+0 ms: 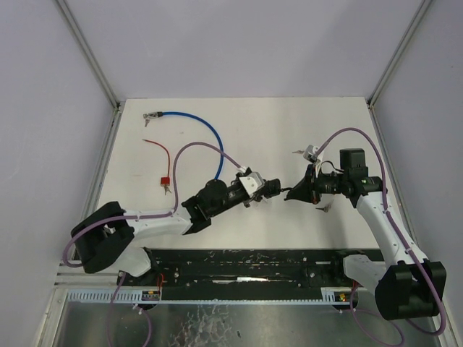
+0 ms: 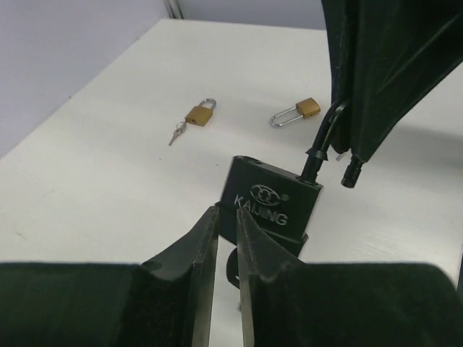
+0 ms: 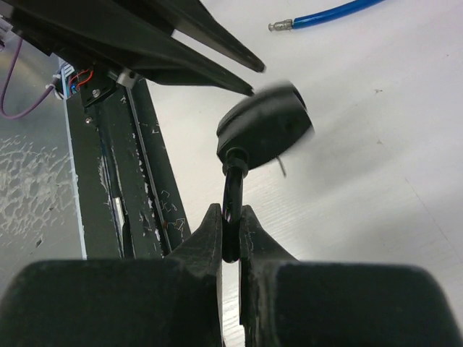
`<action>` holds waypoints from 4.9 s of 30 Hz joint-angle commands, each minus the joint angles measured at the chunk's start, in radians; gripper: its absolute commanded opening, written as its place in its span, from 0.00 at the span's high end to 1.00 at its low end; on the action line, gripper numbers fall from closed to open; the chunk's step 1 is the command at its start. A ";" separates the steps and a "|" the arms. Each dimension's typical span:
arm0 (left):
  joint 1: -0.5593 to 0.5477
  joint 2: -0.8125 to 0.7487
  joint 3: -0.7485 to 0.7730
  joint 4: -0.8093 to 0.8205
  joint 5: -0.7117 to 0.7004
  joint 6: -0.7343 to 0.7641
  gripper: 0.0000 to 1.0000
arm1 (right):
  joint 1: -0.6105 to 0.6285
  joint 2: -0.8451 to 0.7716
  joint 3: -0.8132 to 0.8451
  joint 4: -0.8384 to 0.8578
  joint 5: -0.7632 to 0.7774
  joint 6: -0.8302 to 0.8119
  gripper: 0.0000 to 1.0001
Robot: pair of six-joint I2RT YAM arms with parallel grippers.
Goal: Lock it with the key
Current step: Lock the lock.
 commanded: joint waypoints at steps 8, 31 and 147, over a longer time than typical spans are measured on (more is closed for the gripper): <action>0.011 0.126 0.179 -0.157 0.029 -0.058 0.86 | -0.004 -0.031 0.064 0.018 -0.107 -0.030 1.00; 0.226 -0.137 -0.224 0.355 0.581 -0.392 0.00 | -0.004 -0.070 0.071 -0.281 -0.236 -0.502 1.00; 0.189 0.210 0.081 0.116 0.843 -0.129 1.00 | 0.019 -0.019 -0.039 -0.162 -0.138 -0.616 0.72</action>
